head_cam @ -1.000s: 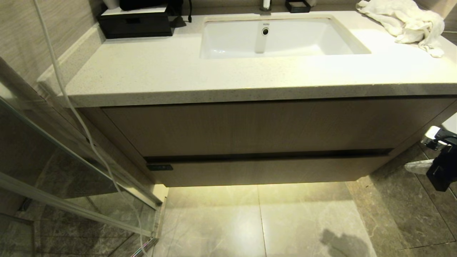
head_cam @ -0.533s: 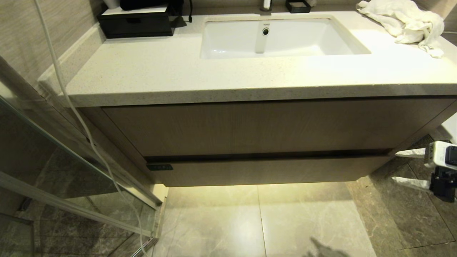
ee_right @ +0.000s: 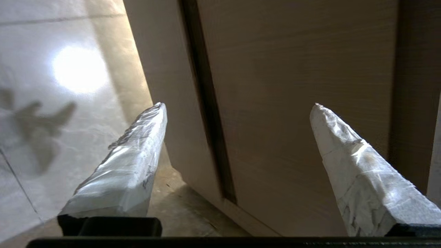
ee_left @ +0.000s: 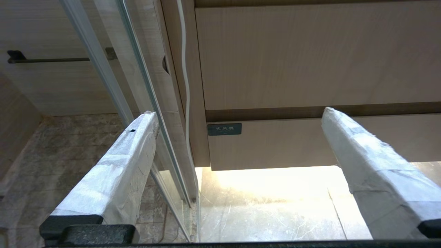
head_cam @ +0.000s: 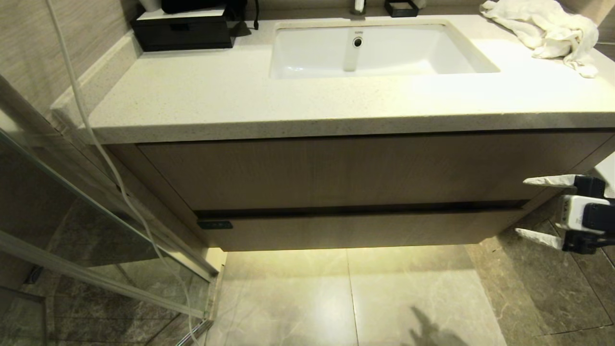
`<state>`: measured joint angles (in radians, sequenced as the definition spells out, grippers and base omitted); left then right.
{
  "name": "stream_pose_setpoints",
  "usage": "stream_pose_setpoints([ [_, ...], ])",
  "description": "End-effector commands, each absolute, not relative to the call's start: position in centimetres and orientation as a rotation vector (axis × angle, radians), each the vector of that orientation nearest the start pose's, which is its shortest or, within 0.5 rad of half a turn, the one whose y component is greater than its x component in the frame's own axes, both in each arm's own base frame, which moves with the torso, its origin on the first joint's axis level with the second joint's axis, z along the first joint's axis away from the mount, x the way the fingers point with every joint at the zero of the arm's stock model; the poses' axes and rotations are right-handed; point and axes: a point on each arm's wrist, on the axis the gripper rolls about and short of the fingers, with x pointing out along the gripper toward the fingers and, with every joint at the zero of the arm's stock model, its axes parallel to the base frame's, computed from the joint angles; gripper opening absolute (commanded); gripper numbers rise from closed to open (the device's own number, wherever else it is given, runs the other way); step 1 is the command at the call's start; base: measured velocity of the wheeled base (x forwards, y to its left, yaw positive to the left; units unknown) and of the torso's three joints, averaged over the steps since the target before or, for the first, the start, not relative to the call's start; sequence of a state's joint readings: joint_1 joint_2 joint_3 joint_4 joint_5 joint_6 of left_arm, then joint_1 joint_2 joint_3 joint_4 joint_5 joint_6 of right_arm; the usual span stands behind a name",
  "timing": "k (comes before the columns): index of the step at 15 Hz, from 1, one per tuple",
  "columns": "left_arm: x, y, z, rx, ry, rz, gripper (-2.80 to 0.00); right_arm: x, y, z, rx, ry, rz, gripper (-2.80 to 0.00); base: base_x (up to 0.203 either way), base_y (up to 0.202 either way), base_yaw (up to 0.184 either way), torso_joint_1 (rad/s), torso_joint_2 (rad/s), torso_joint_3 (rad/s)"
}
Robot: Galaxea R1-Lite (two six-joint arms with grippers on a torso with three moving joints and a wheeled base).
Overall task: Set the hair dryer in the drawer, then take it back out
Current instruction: Pull open the drawer
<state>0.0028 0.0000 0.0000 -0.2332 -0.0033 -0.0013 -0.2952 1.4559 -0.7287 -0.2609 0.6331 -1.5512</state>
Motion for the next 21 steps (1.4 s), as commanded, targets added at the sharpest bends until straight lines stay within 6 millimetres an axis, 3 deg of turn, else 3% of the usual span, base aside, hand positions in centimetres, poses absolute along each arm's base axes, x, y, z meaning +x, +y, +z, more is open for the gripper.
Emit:
stream_pose_setpoints([
  [1,-2.2,0.0,8.8,-0.001,-0.195,0.000,0.00,24.5,-5.9,17.8,-1.317,0.118,0.574,0.00,0.000,0.000,0.000,0.000,0.00,0.000],
  [3,-2.2,0.0,8.8,-0.001,-0.195,0.000,0.00,25.9,-6.0,16.9,-1.339,0.154,0.562,0.00,0.000,0.000,0.000,0.000,0.00,0.000],
  [5,-2.2,0.0,8.8,-0.001,-0.195,0.000,0.00,28.0,-5.7,14.3,-1.310,0.244,0.621,0.00,0.000,0.000,0.000,0.000,0.00,0.000],
  [7,-2.2,0.0,8.8,-0.001,-0.195,0.000,0.00,28.1,-4.7,12.7,-1.284,0.336,0.692,0.00,0.000,0.000,0.000,0.000,0.00,0.000],
  [12,-2.2,0.0,8.8,-0.001,-0.195,0.000,0.00,29.8,-2.3,11.1,-1.265,0.339,0.807,0.00,0.000,0.000,0.000,0.000,0.00,0.000],
  [19,-2.2,0.0,8.8,-0.001,-0.195,0.000,0.00,36.8,-2.0,8.7,-1.239,0.327,0.811,0.00,0.000,0.000,0.000,0.000,0.00,0.000],
  [21,-2.2,0.0,8.8,-0.001,-0.195,0.000,0.00,37.8,-2.1,7.8,-1.186,0.349,0.795,0.00,0.000,0.000,0.000,0.000,0.00,0.000],
])
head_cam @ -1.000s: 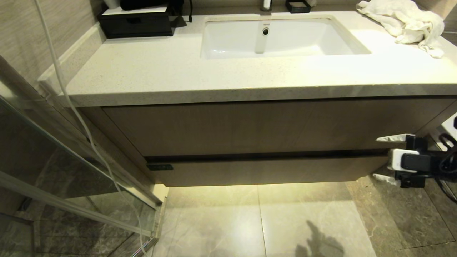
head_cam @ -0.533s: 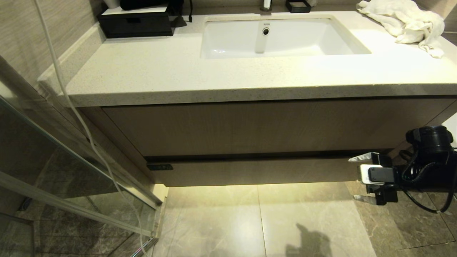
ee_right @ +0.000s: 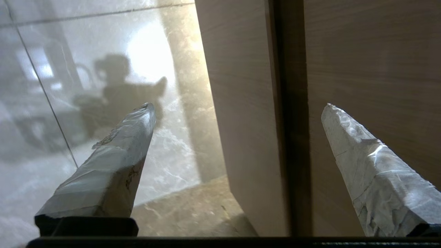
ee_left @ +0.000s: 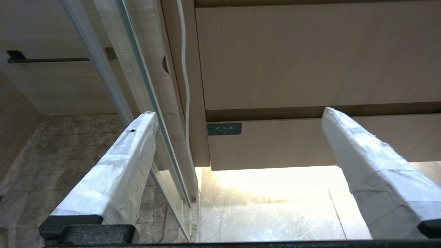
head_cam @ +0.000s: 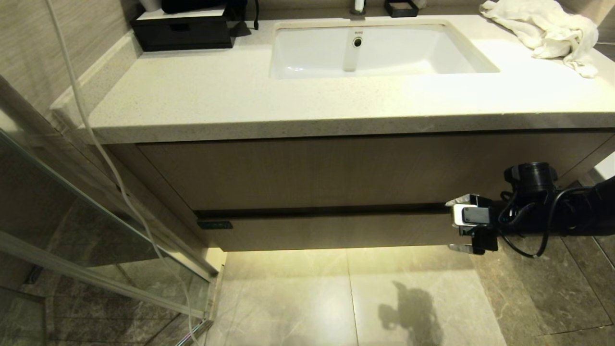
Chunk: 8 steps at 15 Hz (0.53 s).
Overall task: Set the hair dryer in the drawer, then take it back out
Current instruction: Pull open the drawer
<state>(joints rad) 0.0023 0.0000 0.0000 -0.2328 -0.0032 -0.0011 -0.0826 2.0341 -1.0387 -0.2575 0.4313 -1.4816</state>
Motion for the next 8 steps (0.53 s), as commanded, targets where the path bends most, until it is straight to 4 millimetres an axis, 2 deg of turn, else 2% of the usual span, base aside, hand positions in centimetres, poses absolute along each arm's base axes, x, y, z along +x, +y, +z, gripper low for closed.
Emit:
stream_pose_setpoints([
  [1,-2.2,0.0,8.8,-0.001,-0.195,0.000,0.00,38.0,-2.1,7.7,-1.184,0.340,0.782,0.00,0.000,0.000,0.000,0.000,0.00,0.000],
  [8,-2.2,0.0,8.8,-0.001,-0.195,0.000,0.00,39.9,-2.2,5.7,-1.196,0.339,0.769,0.00,0.000,0.000,0.000,0.000,0.00,0.000],
])
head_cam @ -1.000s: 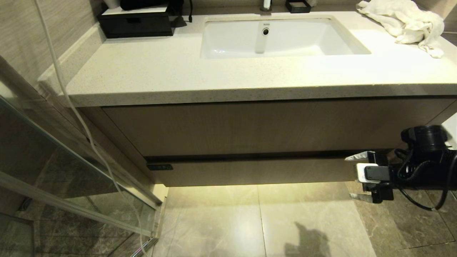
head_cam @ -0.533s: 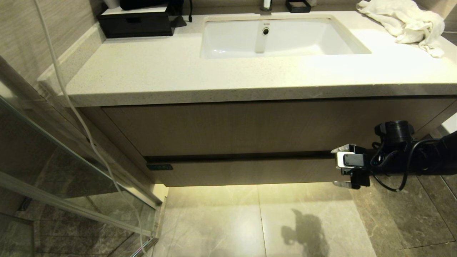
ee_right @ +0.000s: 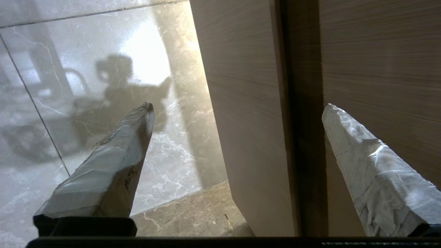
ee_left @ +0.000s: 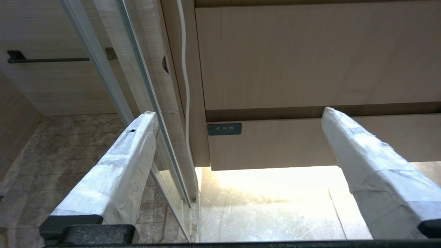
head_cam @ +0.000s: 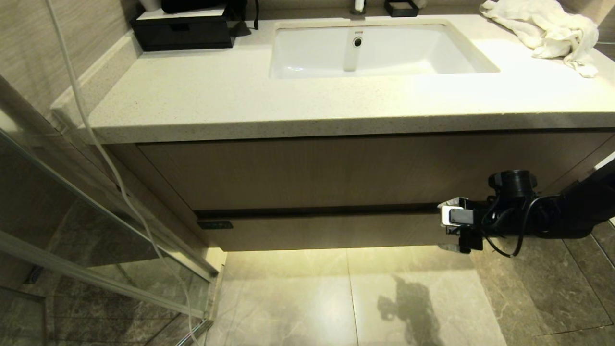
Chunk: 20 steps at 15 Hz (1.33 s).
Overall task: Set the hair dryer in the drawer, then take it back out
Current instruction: Pull open the drawer
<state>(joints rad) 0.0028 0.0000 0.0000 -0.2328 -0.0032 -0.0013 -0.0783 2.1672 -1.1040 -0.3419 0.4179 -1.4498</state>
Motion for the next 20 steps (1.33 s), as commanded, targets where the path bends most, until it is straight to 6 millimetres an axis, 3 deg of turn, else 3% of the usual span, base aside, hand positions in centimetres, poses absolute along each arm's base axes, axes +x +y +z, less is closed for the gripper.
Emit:
stream_pose_setpoints([
  [1,-2.2,0.0,8.8,-0.001,-0.195,0.000,0.00,40.2,-2.2,5.3,-1.194,0.342,0.772,0.00,0.000,0.000,0.000,0.000,0.00,0.000],
  [10,-2.2,0.0,8.8,-0.001,-0.195,0.000,0.00,43.5,-2.4,3.5,-1.190,0.321,0.751,0.00,0.000,0.000,0.000,0.000,0.00,0.000],
  [20,-2.2,0.0,8.8,-0.001,-0.195,0.000,0.00,45.1,-2.5,1.5,-1.167,0.339,0.732,0.00,0.000,0.000,0.000,0.000,0.00,0.000],
])
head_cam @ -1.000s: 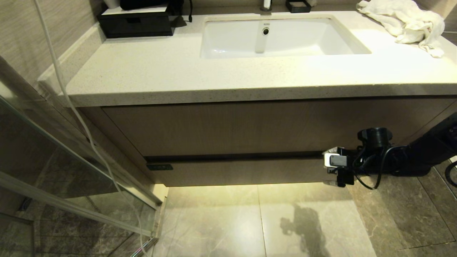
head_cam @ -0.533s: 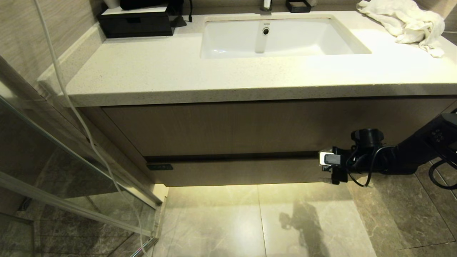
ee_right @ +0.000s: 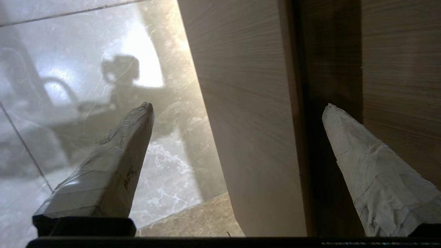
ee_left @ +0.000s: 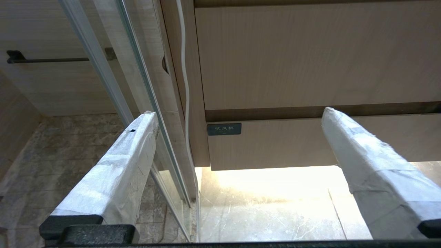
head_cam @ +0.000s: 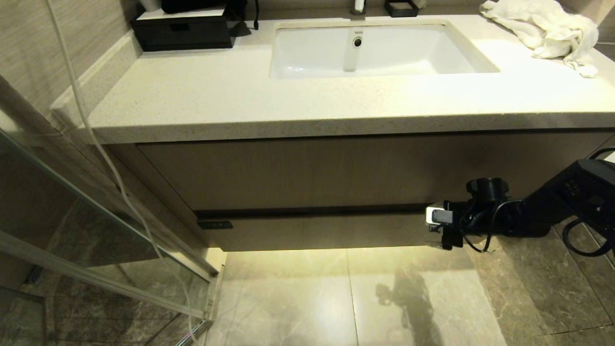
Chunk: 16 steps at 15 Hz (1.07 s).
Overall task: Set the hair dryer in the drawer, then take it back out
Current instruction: Pull open the drawer
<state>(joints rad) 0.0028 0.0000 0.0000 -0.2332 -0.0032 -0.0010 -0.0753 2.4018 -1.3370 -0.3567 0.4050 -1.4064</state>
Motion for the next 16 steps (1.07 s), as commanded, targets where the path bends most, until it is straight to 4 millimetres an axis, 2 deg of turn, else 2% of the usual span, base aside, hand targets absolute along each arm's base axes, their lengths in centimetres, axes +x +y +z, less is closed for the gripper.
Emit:
stream_pose_setpoints([
  [1,-2.2,0.0,8.8,-0.001,-0.195,0.000,0.00,45.2,-2.5,1.6,-1.158,0.332,0.721,0.00,0.000,0.000,0.000,0.000,0.00,0.000],
  [9,-2.2,0.0,8.8,-0.001,-0.195,0.000,0.00,46.0,-2.2,1.0,-1.133,0.309,0.691,0.00,0.000,0.000,0.000,0.000,0.00,0.000],
  [16,-2.2,0.0,8.8,-0.001,-0.195,0.000,0.00,45.9,-2.3,0.1,-1.115,0.362,0.674,0.00,0.000,0.000,0.000,0.000,0.00,0.000],
])
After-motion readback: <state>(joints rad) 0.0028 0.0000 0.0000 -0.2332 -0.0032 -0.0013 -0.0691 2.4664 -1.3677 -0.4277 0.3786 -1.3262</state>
